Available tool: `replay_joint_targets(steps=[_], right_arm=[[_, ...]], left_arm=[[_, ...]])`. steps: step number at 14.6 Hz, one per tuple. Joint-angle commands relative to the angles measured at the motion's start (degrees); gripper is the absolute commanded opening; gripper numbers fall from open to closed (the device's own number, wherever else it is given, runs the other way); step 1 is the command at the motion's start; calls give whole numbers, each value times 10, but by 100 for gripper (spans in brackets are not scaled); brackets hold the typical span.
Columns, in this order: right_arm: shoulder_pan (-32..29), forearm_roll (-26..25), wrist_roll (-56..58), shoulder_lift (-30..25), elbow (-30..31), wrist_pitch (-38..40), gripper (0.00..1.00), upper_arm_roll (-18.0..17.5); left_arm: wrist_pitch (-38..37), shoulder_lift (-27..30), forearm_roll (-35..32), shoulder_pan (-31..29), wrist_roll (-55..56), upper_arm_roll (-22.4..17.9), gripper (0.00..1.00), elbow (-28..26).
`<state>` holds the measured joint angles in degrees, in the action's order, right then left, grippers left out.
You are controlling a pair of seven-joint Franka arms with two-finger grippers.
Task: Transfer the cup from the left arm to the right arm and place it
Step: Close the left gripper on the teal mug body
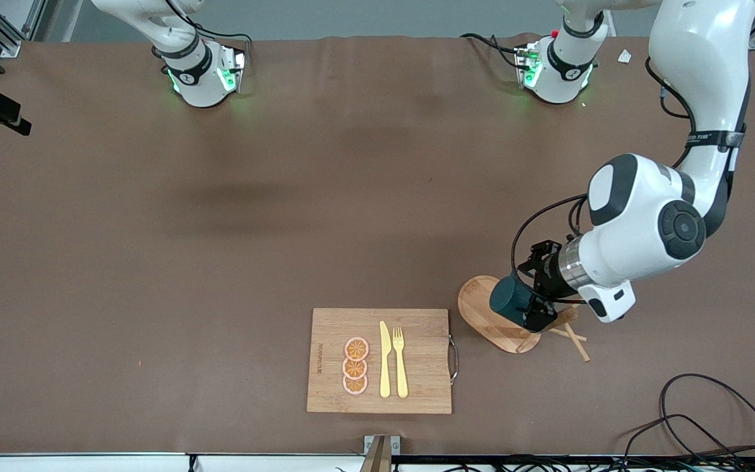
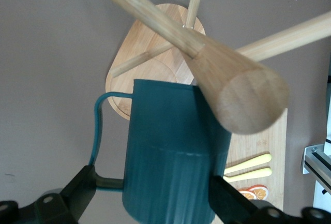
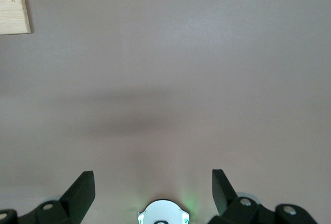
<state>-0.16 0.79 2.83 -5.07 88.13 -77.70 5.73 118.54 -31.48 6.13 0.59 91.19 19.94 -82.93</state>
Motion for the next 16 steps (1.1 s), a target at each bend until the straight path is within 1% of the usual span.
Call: replay_joint_targets(steps=[1, 4, 8, 11, 16], right_arm=[[1, -3, -3, -2, -1, 3, 100, 0], [1, -1, -3, -2, -1, 3, 100, 2], [1, -1, -3, -2, -1, 4, 100, 2], [1, -1, -3, -2, 0, 4, 100, 2], [1, -1, -3, -2, 0, 4, 100, 2]], left_arm=[[4, -15, 2, -6, -2, -2, 100, 9], [12, -16, 3, -6, -4, -3, 100, 12], [27, -33, 2, -2, -11, -1, 100, 13], [30, -40, 2, 3, -51, 0, 100, 13], [30, -39, -3, 6, -66, -1, 100, 13]])
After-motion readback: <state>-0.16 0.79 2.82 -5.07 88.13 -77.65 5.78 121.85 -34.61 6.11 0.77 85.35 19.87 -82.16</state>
